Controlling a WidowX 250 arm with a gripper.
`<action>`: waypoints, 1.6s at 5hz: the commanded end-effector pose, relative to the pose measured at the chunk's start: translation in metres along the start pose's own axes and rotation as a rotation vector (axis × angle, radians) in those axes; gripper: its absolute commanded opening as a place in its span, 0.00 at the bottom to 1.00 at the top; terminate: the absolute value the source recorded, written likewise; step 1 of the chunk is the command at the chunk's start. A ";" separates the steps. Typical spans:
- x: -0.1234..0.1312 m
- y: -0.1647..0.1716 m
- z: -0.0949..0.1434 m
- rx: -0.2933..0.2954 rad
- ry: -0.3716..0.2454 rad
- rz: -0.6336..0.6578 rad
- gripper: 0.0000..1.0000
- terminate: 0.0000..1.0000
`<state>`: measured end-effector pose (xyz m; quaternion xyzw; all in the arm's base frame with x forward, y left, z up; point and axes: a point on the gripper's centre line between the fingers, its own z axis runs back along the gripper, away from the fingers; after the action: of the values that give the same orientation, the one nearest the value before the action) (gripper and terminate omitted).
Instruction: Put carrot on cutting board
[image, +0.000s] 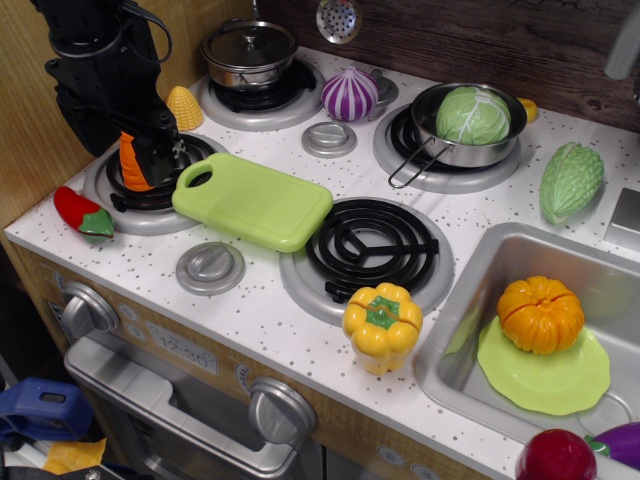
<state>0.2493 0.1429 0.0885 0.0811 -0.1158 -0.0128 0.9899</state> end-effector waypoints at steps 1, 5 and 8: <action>0.000 0.000 0.000 0.000 0.000 0.000 1.00 0.00; 0.000 0.059 -0.007 0.090 -0.046 0.030 1.00 0.00; 0.027 0.070 -0.024 0.070 -0.123 -0.003 1.00 0.00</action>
<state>0.2820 0.2075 0.0706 0.1014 -0.1736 -0.0109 0.9795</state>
